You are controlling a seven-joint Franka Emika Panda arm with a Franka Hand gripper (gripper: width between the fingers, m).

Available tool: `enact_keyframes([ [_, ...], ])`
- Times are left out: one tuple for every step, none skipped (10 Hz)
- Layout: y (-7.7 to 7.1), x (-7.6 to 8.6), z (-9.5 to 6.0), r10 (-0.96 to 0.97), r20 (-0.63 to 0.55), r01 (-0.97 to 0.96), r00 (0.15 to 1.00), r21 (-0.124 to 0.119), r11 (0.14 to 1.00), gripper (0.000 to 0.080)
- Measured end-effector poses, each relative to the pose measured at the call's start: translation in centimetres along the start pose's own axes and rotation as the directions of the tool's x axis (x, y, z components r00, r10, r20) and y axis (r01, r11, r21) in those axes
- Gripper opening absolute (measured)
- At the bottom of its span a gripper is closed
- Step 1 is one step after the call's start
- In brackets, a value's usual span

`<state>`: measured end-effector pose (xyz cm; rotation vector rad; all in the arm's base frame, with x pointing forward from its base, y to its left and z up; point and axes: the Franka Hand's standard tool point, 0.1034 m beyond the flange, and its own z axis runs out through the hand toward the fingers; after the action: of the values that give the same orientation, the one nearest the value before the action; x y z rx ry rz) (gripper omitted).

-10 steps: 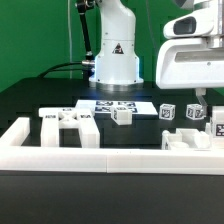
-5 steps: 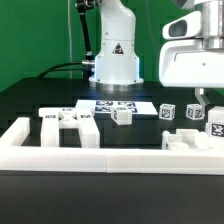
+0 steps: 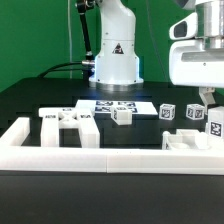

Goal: Assemble chair

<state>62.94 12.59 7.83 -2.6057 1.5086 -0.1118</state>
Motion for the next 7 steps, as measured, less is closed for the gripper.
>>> enact_keyframes([
  [-0.01, 0.02, -0.01, 0.02, 0.001, -0.02, 1.0, 0.001, 1.0, 0.029],
  [-0.01, 0.05, -0.01, 0.018, 0.002, -0.018, 1.0, 0.003, 1.0, 0.0304],
  [0.0, 0.18, -0.04, -0.046, 0.004, 0.046, 0.999, 0.006, 0.999, 0.0304],
  [0.06, 0.47, -0.1, -0.106, 0.003, 0.106, 0.994, 0.008, 0.994, 0.0493],
  [0.05, 0.39, -0.08, -0.178, 0.004, 0.178, 0.984, 0.008, 0.984, 0.06],
  [0.02, 0.19, -0.02, -0.307, 0.003, 0.307, 0.952, 0.006, 0.952, 0.0634],
  [-0.01, 0.04, 0.03, -0.428, 0.004, 0.428, 0.904, 0.007, 0.904, 0.0634],
])
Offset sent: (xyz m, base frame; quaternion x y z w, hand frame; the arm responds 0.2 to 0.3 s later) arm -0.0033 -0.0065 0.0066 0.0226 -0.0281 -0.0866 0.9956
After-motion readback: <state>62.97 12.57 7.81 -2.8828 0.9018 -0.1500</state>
